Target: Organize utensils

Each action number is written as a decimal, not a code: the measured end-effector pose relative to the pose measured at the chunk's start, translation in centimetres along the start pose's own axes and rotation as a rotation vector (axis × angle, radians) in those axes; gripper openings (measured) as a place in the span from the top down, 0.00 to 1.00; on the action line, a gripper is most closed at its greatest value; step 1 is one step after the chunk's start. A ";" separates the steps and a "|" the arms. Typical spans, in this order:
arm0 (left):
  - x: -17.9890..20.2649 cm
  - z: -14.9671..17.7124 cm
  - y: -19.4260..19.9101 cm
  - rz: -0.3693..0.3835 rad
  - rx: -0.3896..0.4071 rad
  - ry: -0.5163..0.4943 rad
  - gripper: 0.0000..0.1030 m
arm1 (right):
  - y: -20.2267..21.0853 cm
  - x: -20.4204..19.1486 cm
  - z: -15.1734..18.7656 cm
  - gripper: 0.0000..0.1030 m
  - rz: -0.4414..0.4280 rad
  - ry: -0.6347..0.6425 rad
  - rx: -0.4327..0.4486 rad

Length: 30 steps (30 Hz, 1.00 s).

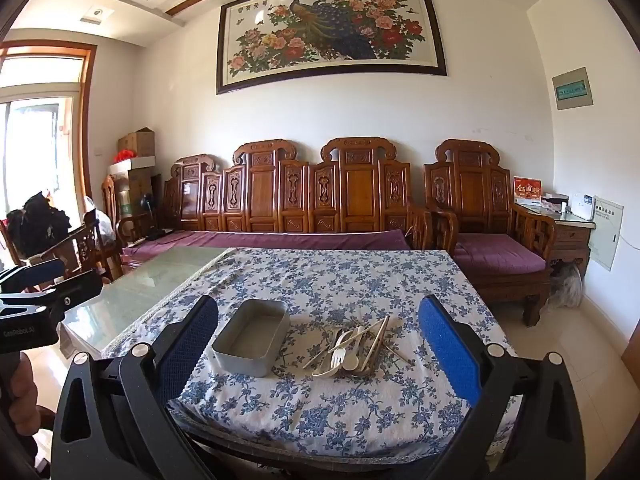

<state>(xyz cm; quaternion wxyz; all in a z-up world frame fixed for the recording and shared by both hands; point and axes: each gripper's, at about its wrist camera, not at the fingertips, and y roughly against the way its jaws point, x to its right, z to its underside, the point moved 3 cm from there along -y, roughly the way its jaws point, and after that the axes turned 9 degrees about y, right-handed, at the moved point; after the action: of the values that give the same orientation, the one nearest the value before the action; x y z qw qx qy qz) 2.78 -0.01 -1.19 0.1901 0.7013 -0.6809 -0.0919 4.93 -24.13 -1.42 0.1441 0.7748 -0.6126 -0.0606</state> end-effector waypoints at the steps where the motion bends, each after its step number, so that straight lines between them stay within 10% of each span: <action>1: 0.0 0.0 0.1 0.003 0.007 0.003 0.06 | 0.0 0.0 0.0 0.02 0.000 0.002 0.002; 30: 0.0 0.0 0.0 0.002 0.008 -0.001 0.06 | 0.1 -0.1 0.0 0.02 -0.001 0.002 0.005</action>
<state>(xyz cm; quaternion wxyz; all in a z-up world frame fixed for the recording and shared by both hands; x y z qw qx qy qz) 2.75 -0.02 -1.15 0.1869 0.7012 -0.6821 -0.0896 4.80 -24.08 -1.40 0.1424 0.7756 -0.6121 -0.0584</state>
